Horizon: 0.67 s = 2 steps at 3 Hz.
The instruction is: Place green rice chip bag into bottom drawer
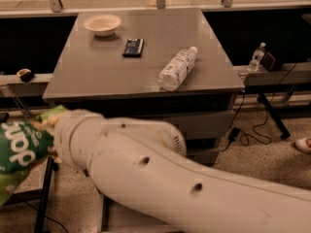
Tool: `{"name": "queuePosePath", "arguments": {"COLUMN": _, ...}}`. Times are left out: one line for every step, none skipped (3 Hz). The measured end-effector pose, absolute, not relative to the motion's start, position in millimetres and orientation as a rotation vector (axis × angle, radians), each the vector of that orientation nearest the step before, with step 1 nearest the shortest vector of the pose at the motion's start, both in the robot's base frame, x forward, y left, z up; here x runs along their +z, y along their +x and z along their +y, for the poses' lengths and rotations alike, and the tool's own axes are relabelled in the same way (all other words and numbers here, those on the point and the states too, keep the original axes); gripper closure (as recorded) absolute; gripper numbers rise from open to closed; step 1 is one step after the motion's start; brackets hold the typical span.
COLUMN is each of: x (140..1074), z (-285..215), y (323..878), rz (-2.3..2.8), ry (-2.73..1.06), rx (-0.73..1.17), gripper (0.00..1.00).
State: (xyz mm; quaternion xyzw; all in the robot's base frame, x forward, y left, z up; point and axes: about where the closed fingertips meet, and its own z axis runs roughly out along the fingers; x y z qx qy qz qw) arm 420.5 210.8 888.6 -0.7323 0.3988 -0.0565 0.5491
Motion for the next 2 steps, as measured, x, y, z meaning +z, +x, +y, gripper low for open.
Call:
{"name": "queuePosePath", "arguments": {"x": 820.0, "z": 210.6, "y": 436.4, "rz": 1.052, "ry": -1.672, "rx": -0.030, "gripper": 1.00}}
{"name": "queuePosePath", "arguments": {"x": 826.2, "z": 224.4, "y": 442.1, "rz": 1.023, "ry": -1.635, "rx": -0.042, "gripper": 1.00}}
